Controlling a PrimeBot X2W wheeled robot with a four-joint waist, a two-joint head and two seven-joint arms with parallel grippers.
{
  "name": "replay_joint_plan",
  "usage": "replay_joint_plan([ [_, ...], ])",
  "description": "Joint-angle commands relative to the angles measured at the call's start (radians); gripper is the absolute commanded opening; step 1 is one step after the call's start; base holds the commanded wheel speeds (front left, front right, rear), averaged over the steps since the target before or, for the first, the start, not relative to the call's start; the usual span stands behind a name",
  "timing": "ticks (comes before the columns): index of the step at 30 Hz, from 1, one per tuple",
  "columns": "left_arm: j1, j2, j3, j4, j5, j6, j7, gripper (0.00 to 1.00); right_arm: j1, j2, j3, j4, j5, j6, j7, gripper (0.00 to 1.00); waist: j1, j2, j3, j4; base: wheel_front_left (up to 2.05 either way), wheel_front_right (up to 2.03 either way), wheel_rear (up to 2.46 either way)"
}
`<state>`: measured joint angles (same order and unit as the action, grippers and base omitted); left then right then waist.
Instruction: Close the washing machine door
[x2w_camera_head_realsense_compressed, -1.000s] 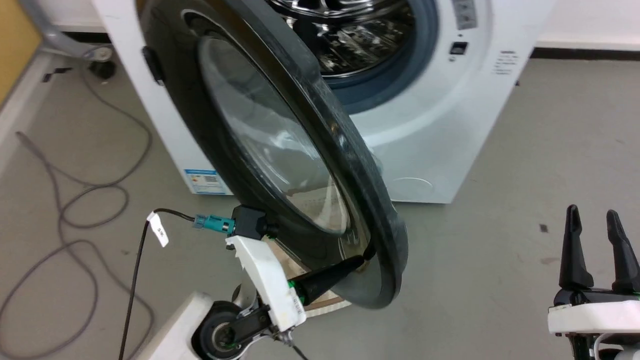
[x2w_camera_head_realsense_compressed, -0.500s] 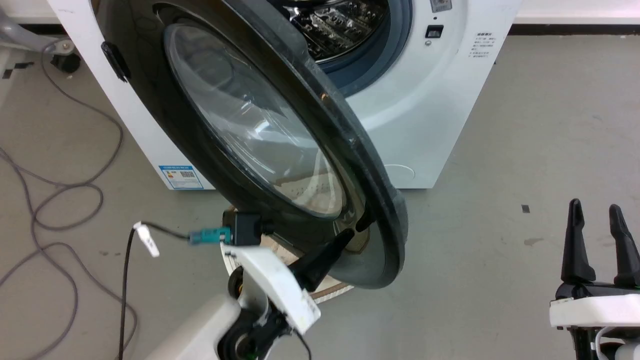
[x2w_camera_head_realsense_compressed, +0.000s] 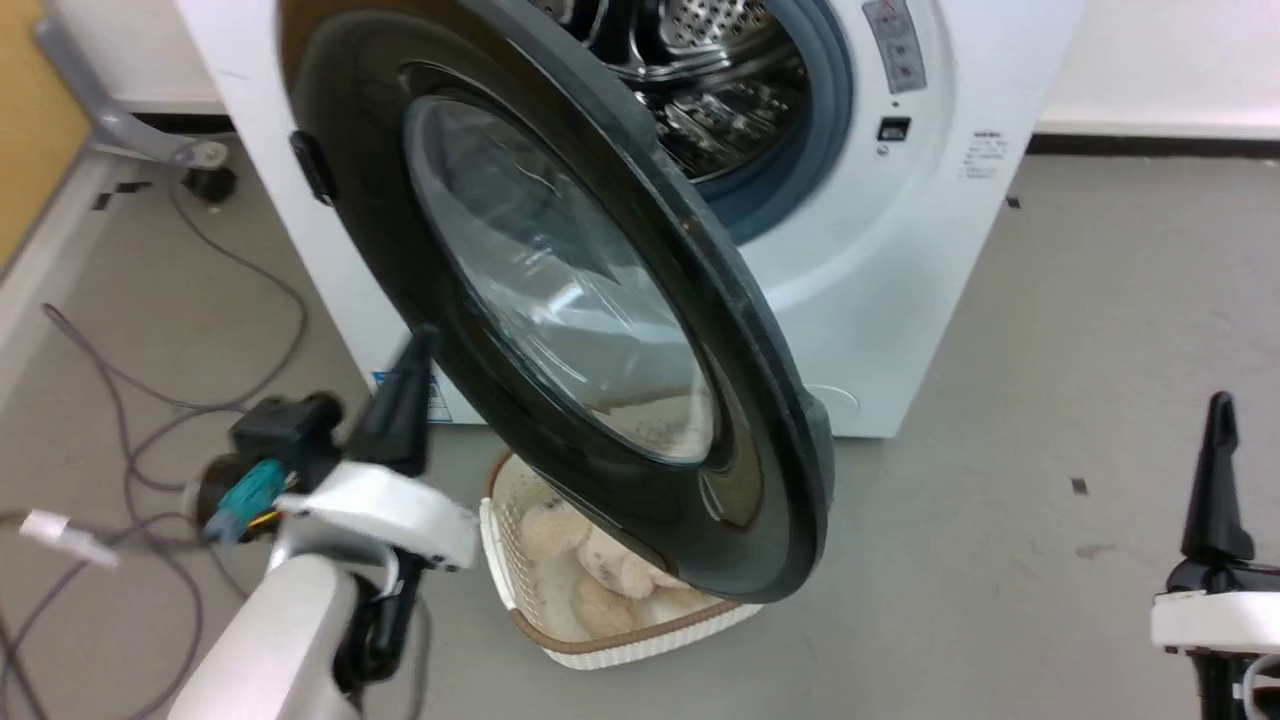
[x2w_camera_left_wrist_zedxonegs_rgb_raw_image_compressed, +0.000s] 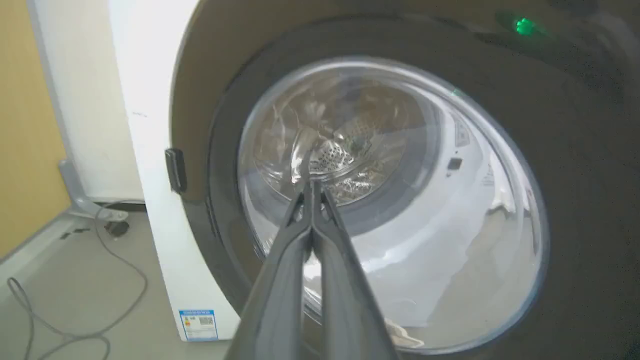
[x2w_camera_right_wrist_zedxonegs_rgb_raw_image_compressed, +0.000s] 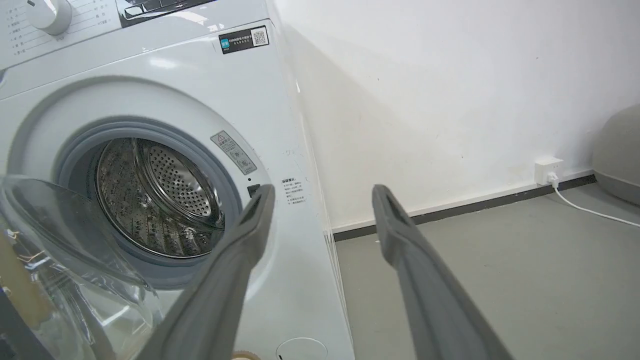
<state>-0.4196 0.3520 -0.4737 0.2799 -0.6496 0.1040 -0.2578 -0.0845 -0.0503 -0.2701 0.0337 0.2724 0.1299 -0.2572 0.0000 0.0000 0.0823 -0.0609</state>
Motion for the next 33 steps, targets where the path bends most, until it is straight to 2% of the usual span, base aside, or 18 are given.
replay_joint_plan([
  [1,0.048,-0.014,0.043,-0.035,0.068,0.031,-0.004,0.0,-0.009,0.0,-0.007,-0.012,-0.002,0.001,-0.005,1.0,0.0,0.0,-0.012,0.014,0.0,0.0,0.0],
  [2,0.068,-0.022,0.089,-0.071,0.127,0.06,-0.004,0.0,-0.011,0.0,-0.01,-0.018,-0.001,0.001,-0.005,1.0,0.0,0.0,-0.016,0.019,0.0,0.0,0.0],
  [3,0.117,-0.031,0.149,-0.12,0.235,0.102,-0.004,0.51,-0.016,0.0,-0.01,-0.034,-0.004,0.001,-0.005,1.0,0.0,0.0,-0.023,0.027,0.0,0.0,0.0],
  [4,0.117,-0.031,0.149,-0.12,0.235,0.102,-0.004,0.51,-0.016,0.0,-0.01,-0.034,-0.004,0.001,-0.005,1.0,0.0,0.0,-0.023,0.027,0.0,0.0,0.0],
  [5,0.138,-0.04,0.179,-0.147,0.277,0.123,-0.004,1.0,-0.02,0.0,-0.009,-0.043,-0.005,0.001,-0.005,1.0,0.0,0.0,-0.027,0.032,0.0,0.0,0.0],
  [8,0.207,-0.065,0.238,-0.198,0.357,0.147,-0.004,1.0,-0.031,0.0,0.0,-0.072,-0.004,0.001,-0.005,1.0,0.0,0.0,-0.04,0.044,0.0,0.0,0.0],
  [14,0.322,-0.11,0.339,-0.251,0.434,0.163,-0.004,1.0,-0.066,0.0,0.034,-0.134,0.01,0.001,-0.005,1.0,0.0,0.0,-0.057,0.061,0.0,0.0,0.0],
  [19,0.392,-0.149,0.403,-0.26,0.459,0.147,-0.004,1.0,-0.091,0.0,0.098,-0.202,0.007,0.001,-0.005,1.0,0.0,0.0,-0.066,0.08,0.0,0.0,0.0],
  [20,0.401,-0.156,0.412,-0.261,0.464,0.142,-0.004,1.0,-0.093,0.0,0.113,-0.213,0.018,0.001,-0.005,0.55,0.0,0.0,-0.068,0.085,0.0,0.0,0.0],
  [22,0.414,-0.171,0.427,-0.262,0.471,0.127,-0.004,1.0,-0.095,0.0,0.144,-0.233,0.05,0.001,-0.005,0.15,0.0,0.0,-0.07,0.096,0.0,0.0,0.0],
  [23,0.417,-0.177,0.433,-0.261,0.475,0.118,-0.004,1.0,-0.096,0.0,0.167,-0.248,0.05,0.001,-0.005,0.0,0.0,0.0,-0.07,0.102,0.0,0.0,0.0],
  [26,0.42,-0.196,0.448,-0.256,0.488,0.094,-0.004,1.0,-0.1,0.0,0.26,-0.297,0.054,0.001,-0.005,0.0,0.0,0.0,-0.071,0.115,0.0,0.0,0.0],
  [30,0.418,-0.221,0.465,-0.249,0.505,0.068,-0.004,1.0,-0.104,-0.001,0.429,-0.352,-0.005,0.001,-0.005,0.0,0.0,0.0,-0.069,0.128,0.0,0.0,0.0],
  [33,0.416,-0.235,0.477,-0.244,0.515,0.052,-0.004,1.0,-0.104,-0.028,0.542,-0.356,-0.039,0.001,-0.005,0.0,0.0,0.0,-0.066,0.134,0.0,0.0,0.0],
])
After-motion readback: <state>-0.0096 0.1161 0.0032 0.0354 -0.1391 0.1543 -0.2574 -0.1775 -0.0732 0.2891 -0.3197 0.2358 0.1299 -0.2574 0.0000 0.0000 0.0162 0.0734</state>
